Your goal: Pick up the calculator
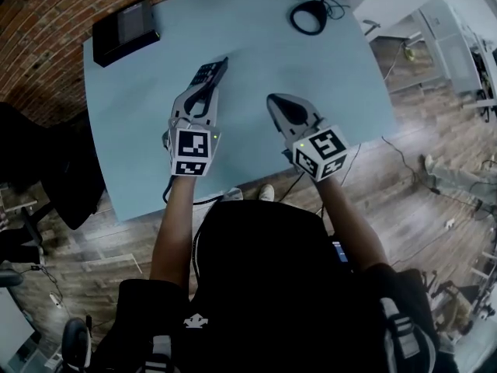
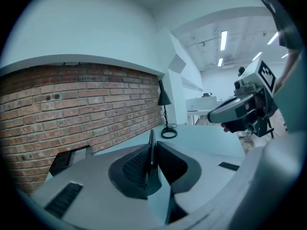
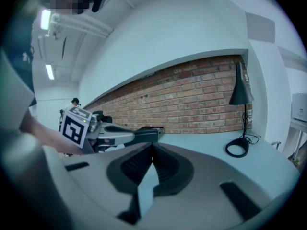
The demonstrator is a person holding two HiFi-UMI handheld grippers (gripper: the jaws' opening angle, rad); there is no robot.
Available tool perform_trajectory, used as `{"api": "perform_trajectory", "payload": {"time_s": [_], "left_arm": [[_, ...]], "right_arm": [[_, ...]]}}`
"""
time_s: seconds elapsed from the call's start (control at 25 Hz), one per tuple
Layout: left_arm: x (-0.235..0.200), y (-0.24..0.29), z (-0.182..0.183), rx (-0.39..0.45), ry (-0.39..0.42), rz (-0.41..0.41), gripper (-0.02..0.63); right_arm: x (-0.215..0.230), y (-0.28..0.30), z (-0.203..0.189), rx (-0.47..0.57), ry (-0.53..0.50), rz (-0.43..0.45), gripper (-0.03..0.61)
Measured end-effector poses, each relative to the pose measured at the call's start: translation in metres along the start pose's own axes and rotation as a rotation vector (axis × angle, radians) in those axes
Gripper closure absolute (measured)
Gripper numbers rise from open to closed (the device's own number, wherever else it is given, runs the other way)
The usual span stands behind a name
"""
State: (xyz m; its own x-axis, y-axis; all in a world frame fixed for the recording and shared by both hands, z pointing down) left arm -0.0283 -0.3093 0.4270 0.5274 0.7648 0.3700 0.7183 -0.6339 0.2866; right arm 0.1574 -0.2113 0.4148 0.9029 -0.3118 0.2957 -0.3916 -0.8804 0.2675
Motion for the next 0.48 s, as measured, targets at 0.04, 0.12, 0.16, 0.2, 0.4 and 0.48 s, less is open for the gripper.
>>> {"api": "perform_trajectory", "payload": {"time_s": [0.04,0.12,0.16,0.2,0.4,0.48], "left_arm": [[0.000,-0.003,0.006,0.011,0.003,0.008,0.563],[0.002,-0.010,0.017,0.038,0.020,0.031,0.563],[0.003,-0.014,0.023,0.052,0.028,0.044,0.563],[0.004,-0.019,0.027,0.063,0.031,0.057,0.563],[0.013,-0.036,0.042,0.083,0.026,0.096,0.563],[0.019,-0.041,0.046,0.085,0.026,0.110,0.563]], "right_arm": [[0.000,0.000,0.002,0.007,-0.003,0.008,0.574],[-0.001,-0.001,0.006,0.019,-0.009,0.024,0.574],[-0.002,-0.002,0.007,0.024,-0.011,0.031,0.574],[-0.003,-0.003,0.009,0.029,-0.014,0.037,0.574],[-0.009,-0.012,0.012,0.053,-0.032,0.077,0.574],[-0.010,-0.016,0.013,0.059,-0.036,0.093,0.574]]}}
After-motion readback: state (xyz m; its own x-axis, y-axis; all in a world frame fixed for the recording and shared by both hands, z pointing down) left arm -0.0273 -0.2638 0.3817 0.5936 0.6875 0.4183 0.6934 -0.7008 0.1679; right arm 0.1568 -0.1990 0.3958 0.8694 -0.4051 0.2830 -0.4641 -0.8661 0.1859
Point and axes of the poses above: the fingertips, and each gripper's own axes: y forward along the fingers, x to its right, z out of its top, the point moved 8 cm from there along -y, backward along the fingers, and after that the axes turned 11 degrees about y, right-handed, at the moved point
